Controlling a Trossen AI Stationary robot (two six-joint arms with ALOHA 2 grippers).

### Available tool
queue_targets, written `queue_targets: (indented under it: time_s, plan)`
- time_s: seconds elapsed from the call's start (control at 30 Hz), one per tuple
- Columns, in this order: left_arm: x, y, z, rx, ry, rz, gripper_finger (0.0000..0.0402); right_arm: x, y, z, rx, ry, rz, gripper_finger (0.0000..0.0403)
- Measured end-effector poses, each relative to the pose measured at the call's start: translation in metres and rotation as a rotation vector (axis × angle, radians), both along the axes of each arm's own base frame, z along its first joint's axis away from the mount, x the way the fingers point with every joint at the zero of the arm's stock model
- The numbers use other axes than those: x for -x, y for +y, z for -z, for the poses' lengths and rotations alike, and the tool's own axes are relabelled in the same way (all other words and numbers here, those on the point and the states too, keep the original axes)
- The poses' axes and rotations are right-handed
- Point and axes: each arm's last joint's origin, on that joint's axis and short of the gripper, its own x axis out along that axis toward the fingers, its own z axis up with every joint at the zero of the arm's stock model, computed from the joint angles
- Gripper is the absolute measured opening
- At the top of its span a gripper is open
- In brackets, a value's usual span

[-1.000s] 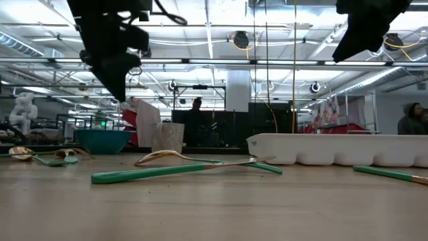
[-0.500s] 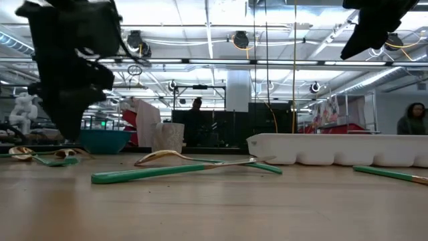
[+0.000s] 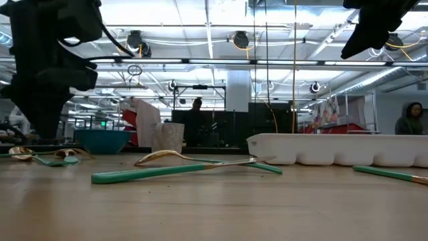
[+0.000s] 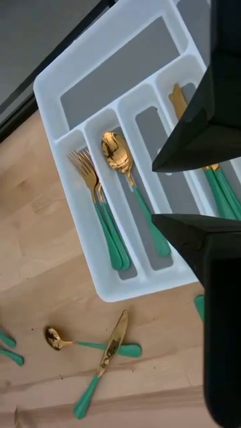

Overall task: Sort silverware
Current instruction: Put the green fork into the white silverware organizer

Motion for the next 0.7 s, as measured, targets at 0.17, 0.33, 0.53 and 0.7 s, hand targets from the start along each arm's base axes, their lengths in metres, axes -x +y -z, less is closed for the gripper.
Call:
queue_targets:
  time_s: [0.17, 0.33, 0.53, 0.7]
  plan:
    - [0.0, 0.001, 0.007, -0.029, -0.021, -0.003, 0.0081, 0.0, 0.0, 0.0, -0.006, -0.001, -0.002, 0.0102]
    - [0.001, 0.001, 0.011, -0.033, -0.026, 0.017, 0.008, 0.0, 0.0, 0.0, -0.012, -0.003, 0.003, 0.0102]
    - [-0.001, 0.001, 0.014, -0.043, -0.01, 0.02, 0.008, 0.0, 0.0, 0.0, -0.018, -0.006, 0.008, 0.0102]
    - [-0.004, 0.001, 0.021, -0.052, 0.031, 0.04, 0.008, 0.0, 0.0, 0.0, -0.019, -0.006, 0.007, 0.0102]
